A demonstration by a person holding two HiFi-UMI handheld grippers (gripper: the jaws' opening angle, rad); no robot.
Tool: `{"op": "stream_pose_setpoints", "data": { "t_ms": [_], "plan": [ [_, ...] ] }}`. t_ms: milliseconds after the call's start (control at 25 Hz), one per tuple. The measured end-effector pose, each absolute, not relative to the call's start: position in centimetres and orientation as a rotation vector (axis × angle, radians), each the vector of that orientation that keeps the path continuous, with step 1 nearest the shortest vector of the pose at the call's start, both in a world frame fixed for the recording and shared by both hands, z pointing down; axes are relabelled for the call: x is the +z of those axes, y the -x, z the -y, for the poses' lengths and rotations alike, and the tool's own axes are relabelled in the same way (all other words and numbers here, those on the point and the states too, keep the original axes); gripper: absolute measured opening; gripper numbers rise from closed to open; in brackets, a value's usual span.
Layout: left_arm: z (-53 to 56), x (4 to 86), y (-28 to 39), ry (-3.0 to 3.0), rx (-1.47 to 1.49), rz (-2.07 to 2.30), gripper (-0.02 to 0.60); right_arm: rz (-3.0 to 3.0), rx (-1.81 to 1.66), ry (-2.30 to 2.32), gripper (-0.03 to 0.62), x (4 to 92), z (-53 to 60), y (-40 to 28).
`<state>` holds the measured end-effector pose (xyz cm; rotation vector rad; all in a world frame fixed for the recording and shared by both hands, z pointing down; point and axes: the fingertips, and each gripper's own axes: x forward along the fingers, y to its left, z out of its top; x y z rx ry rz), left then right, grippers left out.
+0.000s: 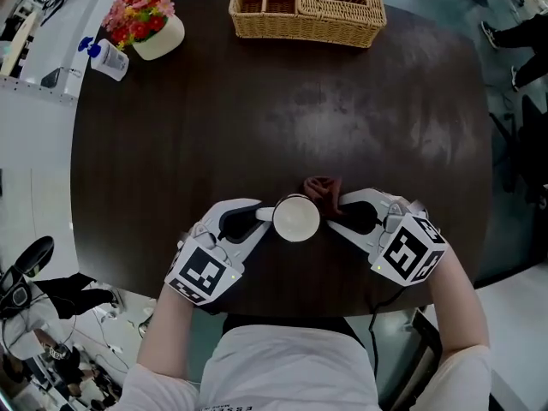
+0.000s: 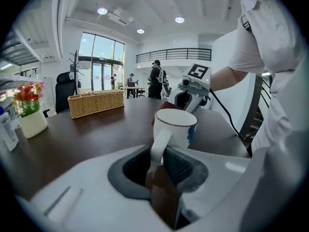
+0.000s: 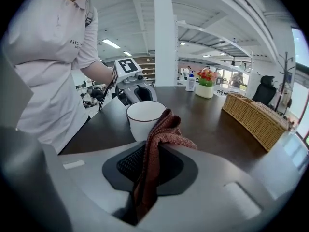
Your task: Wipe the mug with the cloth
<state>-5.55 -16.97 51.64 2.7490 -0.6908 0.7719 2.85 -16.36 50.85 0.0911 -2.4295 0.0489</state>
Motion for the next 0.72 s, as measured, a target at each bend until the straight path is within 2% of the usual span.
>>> {"op": "stream_pose_setpoints", "data": {
  "t_ms": [400,720],
  "plan": [
    [15.4,51.6,5.8,-2.684,0.651,0.957,0.078,2.420,0.175,-0.366,0.079,50.8,15.1,-3.7],
    [13.6,51.5,4.9,-2.950,0.798,0.763,0.078,2.450,0.395,-0.598,0.080,51.3,13.1,-5.7]
  ]
}}
